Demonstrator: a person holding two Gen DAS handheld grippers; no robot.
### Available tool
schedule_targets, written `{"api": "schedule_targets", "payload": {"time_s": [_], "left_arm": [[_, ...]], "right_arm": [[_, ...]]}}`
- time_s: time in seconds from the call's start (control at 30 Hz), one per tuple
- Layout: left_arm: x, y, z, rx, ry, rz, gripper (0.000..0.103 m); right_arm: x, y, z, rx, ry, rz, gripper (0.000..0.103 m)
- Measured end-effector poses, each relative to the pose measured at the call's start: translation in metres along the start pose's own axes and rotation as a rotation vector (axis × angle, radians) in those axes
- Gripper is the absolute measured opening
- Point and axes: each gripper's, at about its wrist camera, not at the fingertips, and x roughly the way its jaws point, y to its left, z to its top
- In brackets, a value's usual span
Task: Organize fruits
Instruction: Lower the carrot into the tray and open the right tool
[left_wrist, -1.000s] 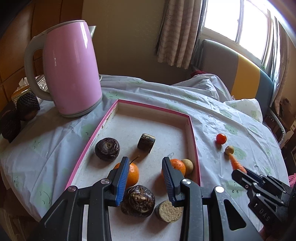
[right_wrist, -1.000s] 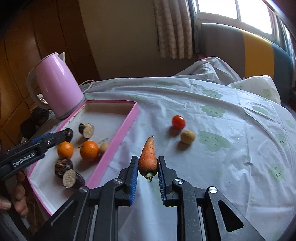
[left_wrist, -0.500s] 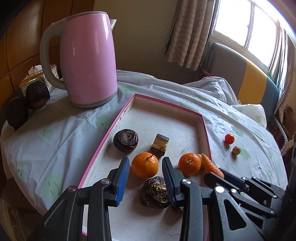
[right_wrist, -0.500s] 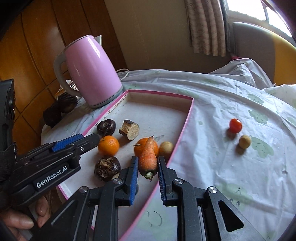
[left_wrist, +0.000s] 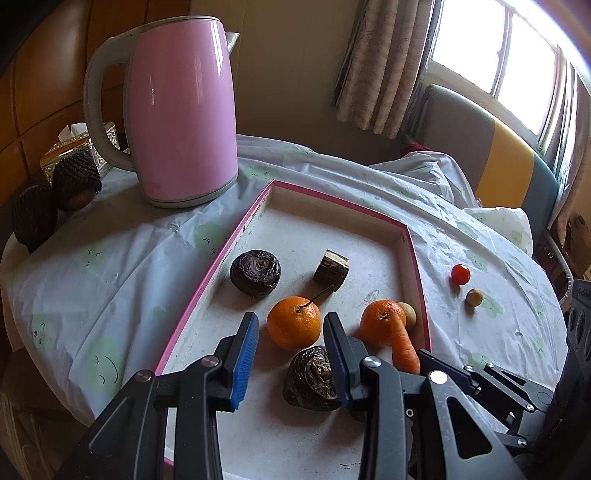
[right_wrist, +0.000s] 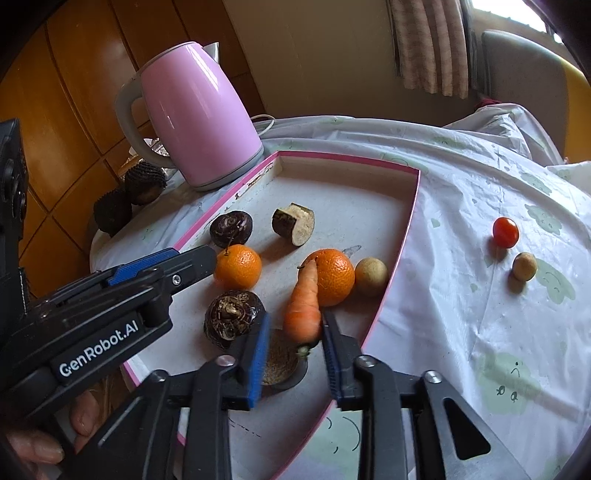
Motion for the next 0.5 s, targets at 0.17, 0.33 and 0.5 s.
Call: {"api": "schedule_targets", "payload": {"time_s": [0.17,0.33,0.5], "left_arm": [[-0.001,0.000,0.000,-0.002,-0.001,0.004,0.037],[-0.002,0.002,0.000,-0.011,-0.001,-0.002,0.037],[-0.002,-0.003,-0.001,0.001,0.004,-0.015,0.037]], "right_arm": [[-0.003,-0.002,-0.004,0.011,-0.002,0.010,0.042],[-0.012,-0.004,-0.009,0.018,-0.022,0.016,0.041],[-0.018,-0.006,-0.011,0.022,-0.038,0.008,0.042]]}}
